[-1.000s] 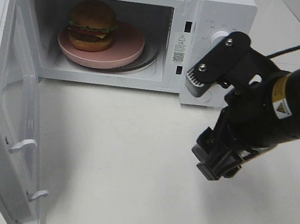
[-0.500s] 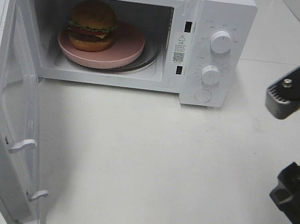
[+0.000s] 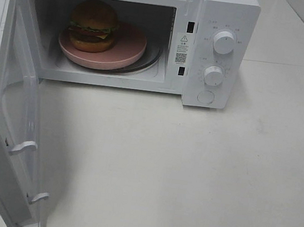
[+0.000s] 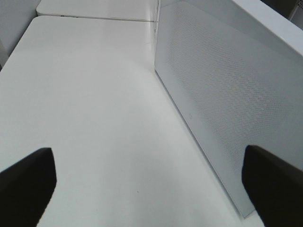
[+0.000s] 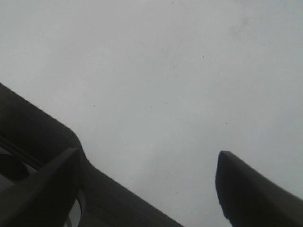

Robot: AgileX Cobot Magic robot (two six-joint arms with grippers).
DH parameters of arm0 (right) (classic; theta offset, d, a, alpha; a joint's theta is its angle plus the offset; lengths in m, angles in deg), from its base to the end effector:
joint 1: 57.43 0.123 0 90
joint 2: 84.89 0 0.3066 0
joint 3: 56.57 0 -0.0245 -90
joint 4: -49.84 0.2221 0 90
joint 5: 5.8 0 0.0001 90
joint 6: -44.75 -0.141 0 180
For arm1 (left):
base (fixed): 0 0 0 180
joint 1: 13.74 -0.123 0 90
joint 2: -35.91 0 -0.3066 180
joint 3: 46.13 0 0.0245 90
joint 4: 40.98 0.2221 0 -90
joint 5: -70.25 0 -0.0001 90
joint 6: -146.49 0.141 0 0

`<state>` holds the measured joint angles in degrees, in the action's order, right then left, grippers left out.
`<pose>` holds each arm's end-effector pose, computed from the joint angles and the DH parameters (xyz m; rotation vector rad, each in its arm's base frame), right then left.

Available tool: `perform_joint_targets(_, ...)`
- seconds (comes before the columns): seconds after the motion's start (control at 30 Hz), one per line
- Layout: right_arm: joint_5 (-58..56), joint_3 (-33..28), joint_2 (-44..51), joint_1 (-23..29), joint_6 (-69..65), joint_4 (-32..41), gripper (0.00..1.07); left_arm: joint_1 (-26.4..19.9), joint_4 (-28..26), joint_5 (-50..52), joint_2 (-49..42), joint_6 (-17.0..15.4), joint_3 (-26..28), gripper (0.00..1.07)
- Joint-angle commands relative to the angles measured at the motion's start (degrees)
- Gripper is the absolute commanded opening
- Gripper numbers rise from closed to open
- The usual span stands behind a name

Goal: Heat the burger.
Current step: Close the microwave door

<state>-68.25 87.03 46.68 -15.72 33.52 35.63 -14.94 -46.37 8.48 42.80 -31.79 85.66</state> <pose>0.0886 0.0379 0.2819 -0.7243 2.4166 0.0423 -0.0106 -0.0119 0.2436 0.0158 2.0371 -0.0804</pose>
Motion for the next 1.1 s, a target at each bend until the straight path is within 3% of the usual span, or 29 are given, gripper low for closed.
perform_joint_targets(0.03,-1.03,-0.34,3.50,-3.09,0.23,0.23,0.76,-0.06,-0.23,0.52,-0.97,-0.17,0.06,1.00)
perform_joint_targets(0.43,-1.95,-0.40,15.24,-19.19,6.19,2.23,0.76,-0.06,-0.23,0.52,-0.97,-0.17,0.06,1.00)
perform_joint_targets(0.57,-1.32,-3.50,22.29,-25.04,6.19,5.73,0.76,-0.06,-0.23,0.52,-0.97,-0.17,0.06,1.00)
perform_joint_targets(0.87,5.27,-12.55,34.55,-31.74,7.10,6.53,0.76,-0.06,-0.23,0.52,-0.97,-0.17,0.06,1.00)
perform_joint_targets(1.1,5.44,-12.72,38.62,-34.61,7.85,7.45,0.76,-0.06,-0.23,0.52,-0.97,-0.17,0.06,1.00)
